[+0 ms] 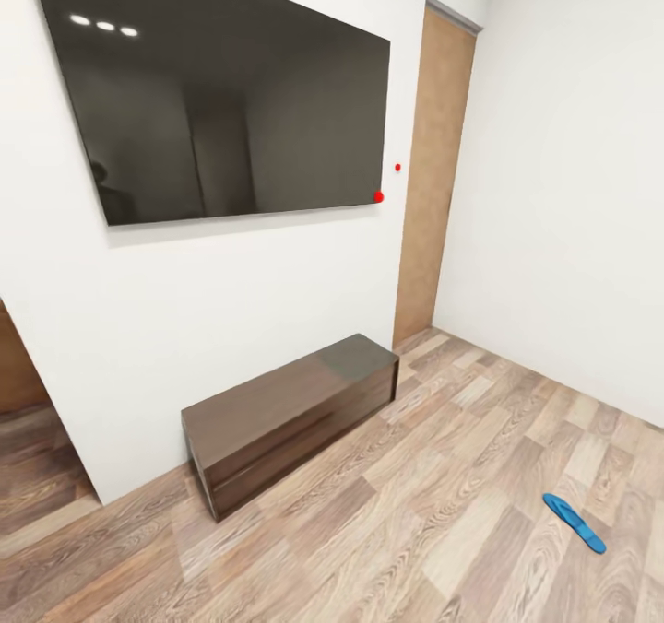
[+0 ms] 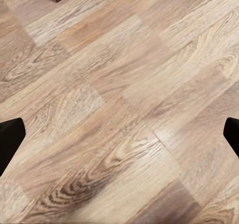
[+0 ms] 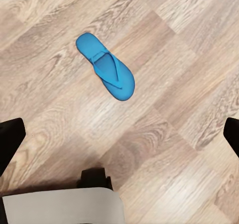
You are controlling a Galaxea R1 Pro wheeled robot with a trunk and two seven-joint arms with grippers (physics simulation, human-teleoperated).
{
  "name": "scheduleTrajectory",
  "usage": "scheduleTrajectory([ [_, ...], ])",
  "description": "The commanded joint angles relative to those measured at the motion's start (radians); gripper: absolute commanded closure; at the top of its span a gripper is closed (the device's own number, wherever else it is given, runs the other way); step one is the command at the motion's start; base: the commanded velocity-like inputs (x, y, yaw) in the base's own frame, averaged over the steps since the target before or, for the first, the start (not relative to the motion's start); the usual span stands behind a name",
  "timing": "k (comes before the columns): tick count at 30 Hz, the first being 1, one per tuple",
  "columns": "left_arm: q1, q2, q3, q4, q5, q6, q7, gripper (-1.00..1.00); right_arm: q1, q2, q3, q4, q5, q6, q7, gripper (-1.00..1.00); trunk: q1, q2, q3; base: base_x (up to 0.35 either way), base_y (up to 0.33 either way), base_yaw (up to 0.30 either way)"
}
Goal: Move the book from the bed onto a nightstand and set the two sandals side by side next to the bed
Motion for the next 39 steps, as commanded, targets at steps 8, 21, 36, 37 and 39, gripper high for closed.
scheduleTrajectory([
  [8,-0.001,0.000,0.001,0.001,0.000,-0.003,0.000,-1.00,0.000,0.000,-0.004,0.000,0.000,-0.003,0.000,-1.00,0.000,0.000,-0.001,0.000,0.000,0.292],
  [21,-0.001,0.000,0.001,0.001,0.000,-0.003,0.000,-1.00,0.000,-0.003,-0.008,-0.006,-0.010,-0.003,0.001,-1.00,0.000,0.000,-0.001,0.000,0.000,0.286],
  [36,0.000,0.000,0.001,0.000,0.000,-0.003,0.000,-1.00,0.000,-0.001,-0.007,-0.004,-0.010,-0.002,0.000,-1.00,0.000,0.000,-0.001,0.000,0.000,0.095],
  [37,-0.001,0.000,0.001,0.001,0.000,-0.003,-0.001,-1.00,0.000,-0.001,-0.007,-0.005,-0.009,-0.003,0.001,-1.00,0.000,0.000,-0.001,0.000,0.000,0.000],
  [39,-0.001,0.000,0.001,0.001,0.000,-0.003,-0.001,-1.00,0.000,-0.001,-0.007,-0.005,-0.009,-0.003,0.001,-1.00,0.000,0.000,-0.001,0.000,0.000,0.000],
])
